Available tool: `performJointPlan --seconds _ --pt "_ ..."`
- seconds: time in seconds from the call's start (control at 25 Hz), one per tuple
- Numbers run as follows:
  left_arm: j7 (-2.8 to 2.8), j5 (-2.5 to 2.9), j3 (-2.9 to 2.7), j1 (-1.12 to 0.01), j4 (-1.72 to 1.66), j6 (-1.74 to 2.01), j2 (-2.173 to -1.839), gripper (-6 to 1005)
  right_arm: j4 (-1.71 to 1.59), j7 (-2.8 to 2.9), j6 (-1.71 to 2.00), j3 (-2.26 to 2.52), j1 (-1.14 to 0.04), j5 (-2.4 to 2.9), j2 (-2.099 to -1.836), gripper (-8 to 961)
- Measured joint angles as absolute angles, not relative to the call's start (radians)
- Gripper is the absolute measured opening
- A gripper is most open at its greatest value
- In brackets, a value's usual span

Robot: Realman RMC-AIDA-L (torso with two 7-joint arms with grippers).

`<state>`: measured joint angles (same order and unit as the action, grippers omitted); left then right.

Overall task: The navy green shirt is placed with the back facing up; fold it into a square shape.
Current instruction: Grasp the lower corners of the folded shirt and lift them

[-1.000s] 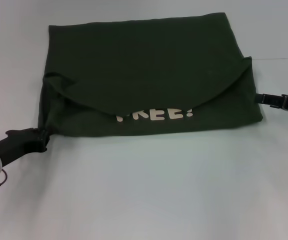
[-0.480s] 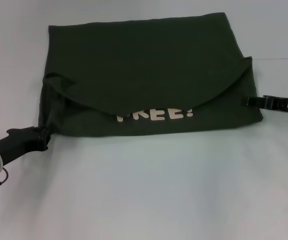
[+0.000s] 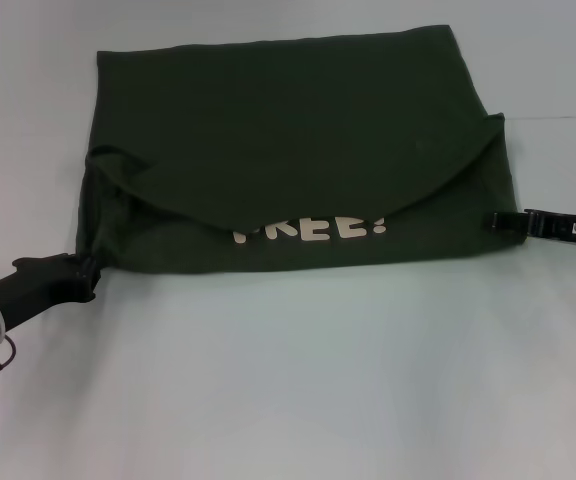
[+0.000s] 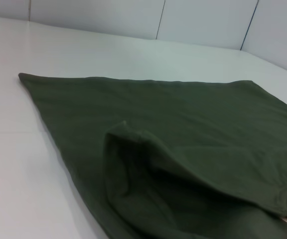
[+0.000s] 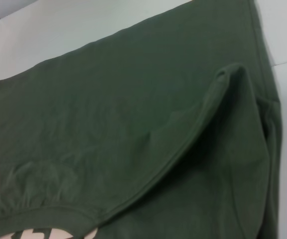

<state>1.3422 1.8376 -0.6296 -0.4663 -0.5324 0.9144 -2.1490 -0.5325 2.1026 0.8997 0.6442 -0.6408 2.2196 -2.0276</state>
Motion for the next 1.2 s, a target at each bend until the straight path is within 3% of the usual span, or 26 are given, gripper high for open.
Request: performJointPlan --seconds 0.4,0.64,0.84,1.2 --pt "1.342 1.838 -0.624 -0.467 -0.529 0.914 -2.149 41 -0.531 2.100 0.912 0.644 -0.635 2.216 -2.031 684" --pt "1.342 1.838 -0.625 -0.468 -0.532 0.914 -2.149 40 -0.533 2.099 0.950 0.643 -0.638 2.213 -2.034 562" --pt "1.342 1.838 -0.625 -0.468 -0.533 0.914 -2.149 40 -0.535 2.099 0.952 0.633 -0.626 2.212 -2.032 328" --pt "1.354 1.837 -0.626 -0.463 -0.531 0.915 -2.150 41 -0.539 2.097 0.953 0.623 -0.607 2.210 -2.027 93"
